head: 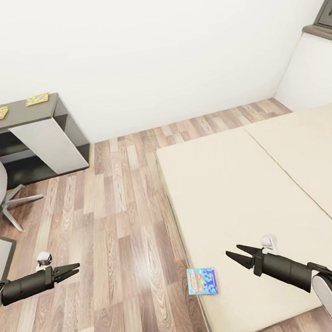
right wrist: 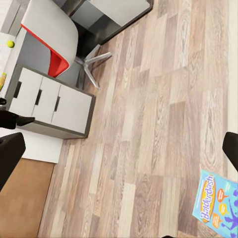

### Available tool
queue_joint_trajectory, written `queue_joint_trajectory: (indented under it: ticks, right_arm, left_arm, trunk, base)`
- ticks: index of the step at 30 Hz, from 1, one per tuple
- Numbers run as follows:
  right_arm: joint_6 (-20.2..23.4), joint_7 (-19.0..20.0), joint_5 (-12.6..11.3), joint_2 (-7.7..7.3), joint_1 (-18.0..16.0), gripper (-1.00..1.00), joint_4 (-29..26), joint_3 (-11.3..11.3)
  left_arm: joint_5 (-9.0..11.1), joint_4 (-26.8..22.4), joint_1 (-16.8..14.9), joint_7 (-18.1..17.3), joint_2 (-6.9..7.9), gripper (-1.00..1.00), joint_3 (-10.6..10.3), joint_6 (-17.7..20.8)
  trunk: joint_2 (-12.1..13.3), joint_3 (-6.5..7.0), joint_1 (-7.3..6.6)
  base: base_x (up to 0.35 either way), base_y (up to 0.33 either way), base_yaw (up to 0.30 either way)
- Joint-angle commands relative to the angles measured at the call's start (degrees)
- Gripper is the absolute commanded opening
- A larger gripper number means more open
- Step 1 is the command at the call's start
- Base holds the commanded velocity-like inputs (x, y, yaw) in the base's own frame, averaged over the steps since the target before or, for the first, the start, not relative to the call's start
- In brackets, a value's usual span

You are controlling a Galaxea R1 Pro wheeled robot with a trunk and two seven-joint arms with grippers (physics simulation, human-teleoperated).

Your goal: Put all the toys in the child's room - the three board games (two on the bed and one on the table), the two jigsaw puzzles on the table, and the tennis ball on the table - inside the toy box on the table in the child's room.

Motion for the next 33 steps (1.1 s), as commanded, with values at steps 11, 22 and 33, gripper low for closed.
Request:
queue_joint_trajectory:
  ticks: [11, 22, 33]
  right_arm:
    - [0.45, 0.07, -0.33, -0.01, -0.03, 1.0, -0.27, -0.15]
    - [0.44, 0.08, -0.33, -0.01, -0.03, 1.0, -0.22, -0.2]
    - [0.38, 0.09, -0.33, -0.02, -0.03, 1.0, -0.19, -0.17]
  left_arm:
    - [-0.21, 0.01, 0.01, -0.25, -0.08, 1.0, 0.17, 0.68]
    - [-0.2, 0.0, 0.02, -0.25, -0.08, 1.0, 0.21, 0.68]
    - [-0.25, 0.0, 0.02, -0.13, -0.21, 1.0, 0.17, 0.62]
  trunk:
    - [-0.09, 0.96, 0.03]
    - [-0.09, 2.0, 0.03]
    - [-0.09, 3.03, 0.03]
  base:
    - [0.0, 0.0, 0.0]
    - [0.0, 0.0, 0.0]
    - [0.0, 0.0, 0.0]
